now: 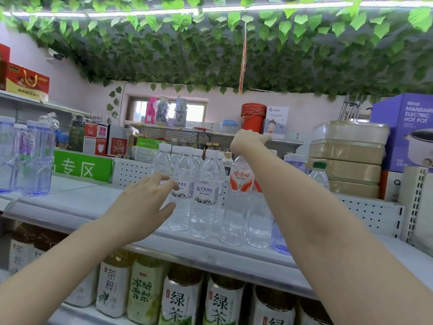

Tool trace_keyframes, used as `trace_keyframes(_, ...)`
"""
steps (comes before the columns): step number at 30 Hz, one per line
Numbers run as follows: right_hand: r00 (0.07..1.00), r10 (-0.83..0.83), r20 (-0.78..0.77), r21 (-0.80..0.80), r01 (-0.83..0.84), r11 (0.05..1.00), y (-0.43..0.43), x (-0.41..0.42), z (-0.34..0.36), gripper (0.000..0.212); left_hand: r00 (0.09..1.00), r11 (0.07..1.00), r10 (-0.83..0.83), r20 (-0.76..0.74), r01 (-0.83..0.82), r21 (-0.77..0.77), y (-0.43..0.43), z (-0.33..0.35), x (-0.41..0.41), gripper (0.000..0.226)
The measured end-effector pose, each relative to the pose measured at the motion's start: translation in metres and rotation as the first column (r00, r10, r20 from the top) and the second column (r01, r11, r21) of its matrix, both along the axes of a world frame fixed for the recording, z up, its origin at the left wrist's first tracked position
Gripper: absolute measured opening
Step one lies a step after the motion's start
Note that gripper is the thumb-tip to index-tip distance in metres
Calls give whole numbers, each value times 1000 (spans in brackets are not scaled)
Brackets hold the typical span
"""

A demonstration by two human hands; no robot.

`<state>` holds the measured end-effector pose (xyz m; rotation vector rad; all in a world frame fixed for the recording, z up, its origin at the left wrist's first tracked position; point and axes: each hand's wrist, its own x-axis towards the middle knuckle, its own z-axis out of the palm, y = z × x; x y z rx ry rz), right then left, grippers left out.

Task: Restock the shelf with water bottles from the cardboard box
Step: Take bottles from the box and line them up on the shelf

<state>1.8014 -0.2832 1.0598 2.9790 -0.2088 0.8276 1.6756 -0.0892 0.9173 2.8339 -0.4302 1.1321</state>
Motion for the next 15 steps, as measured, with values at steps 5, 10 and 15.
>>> trace_keyframes(5, 997, 78, 18, 234, -80, 969, -5, -5, -2, 44, 1000, 1000, -7, 1, 7, -14, -3, -1, -2, 38)
trace_keyframes(10, 974, 181, 138, 330, -218, 919, -12, -9, -7, 27, 1000, 1000, -5, -18, 5, -1, -8, -3, -3, 36)
trace_keyframes(15, 927, 246, 283, 193, -307, 932, -17, -16, -21, 30, 999, 1000, 3, -45, -3, -2, -15, -5, -6, 37)
